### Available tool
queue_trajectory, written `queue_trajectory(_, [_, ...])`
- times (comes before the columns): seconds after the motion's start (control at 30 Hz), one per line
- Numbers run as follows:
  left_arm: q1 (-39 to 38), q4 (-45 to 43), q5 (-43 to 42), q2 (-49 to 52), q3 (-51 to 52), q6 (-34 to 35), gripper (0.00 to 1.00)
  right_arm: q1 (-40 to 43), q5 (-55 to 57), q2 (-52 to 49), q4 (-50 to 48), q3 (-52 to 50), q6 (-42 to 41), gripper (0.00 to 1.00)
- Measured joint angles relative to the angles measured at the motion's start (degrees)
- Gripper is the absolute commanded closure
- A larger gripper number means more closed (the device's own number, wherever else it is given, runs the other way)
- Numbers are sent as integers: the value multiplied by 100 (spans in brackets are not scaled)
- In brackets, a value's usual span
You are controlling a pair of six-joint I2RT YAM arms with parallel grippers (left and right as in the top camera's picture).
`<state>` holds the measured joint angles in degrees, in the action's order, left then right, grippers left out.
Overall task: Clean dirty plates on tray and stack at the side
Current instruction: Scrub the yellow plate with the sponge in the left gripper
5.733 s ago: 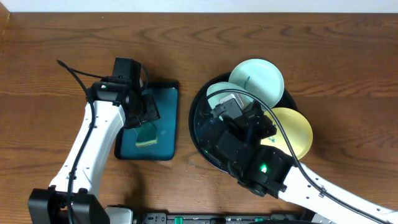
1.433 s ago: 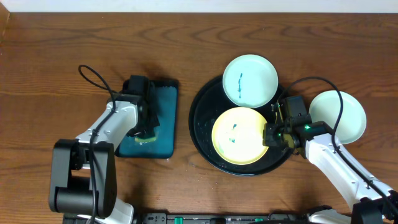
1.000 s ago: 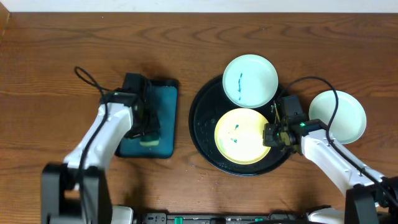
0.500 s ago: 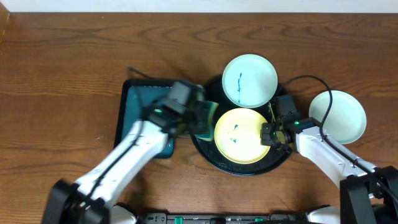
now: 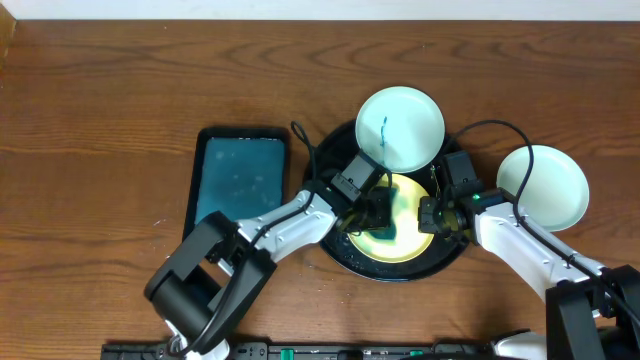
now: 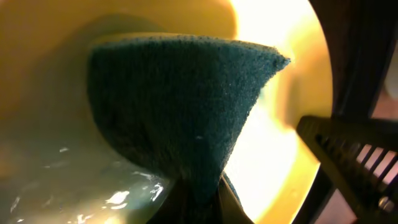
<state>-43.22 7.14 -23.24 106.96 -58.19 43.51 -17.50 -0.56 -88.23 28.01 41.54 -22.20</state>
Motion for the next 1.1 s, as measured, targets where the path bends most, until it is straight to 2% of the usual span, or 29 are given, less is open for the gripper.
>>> queue_trajectory(0.23, [52, -42, -229, 160, -81, -17, 92, 0, 9, 0, 2, 2, 0, 99])
queue_trajectory(0.37, [50, 885, 116, 168, -455, -146, 93, 0, 4, 0, 7, 2, 0, 99])
queue_trajectory(0.53, [66, 2570, 1244, 168, -1027, -199, 93, -37, -22, -4, 42, 13, -20, 99])
queue_trajectory(0.63, [63, 3067, 1784, 223, -1296, -199, 92, -70, -129, -22, 63, 31, -44, 99])
queue_trajectory(0.83, [59, 2898, 2026, 295, -1355, -201, 93, -101, -264, -24, 76, 31, -85, 99])
queue_trajectory(0.93, [57, 2516, 1733, 382, -1340, -221, 93, -101, -267, -24, 70, 31, -81, 99])
queue_trajectory(1.1, [72, 1561, 763, 640, -1329, -153, 93, -101, -219, -26, 61, 37, -57, 99])
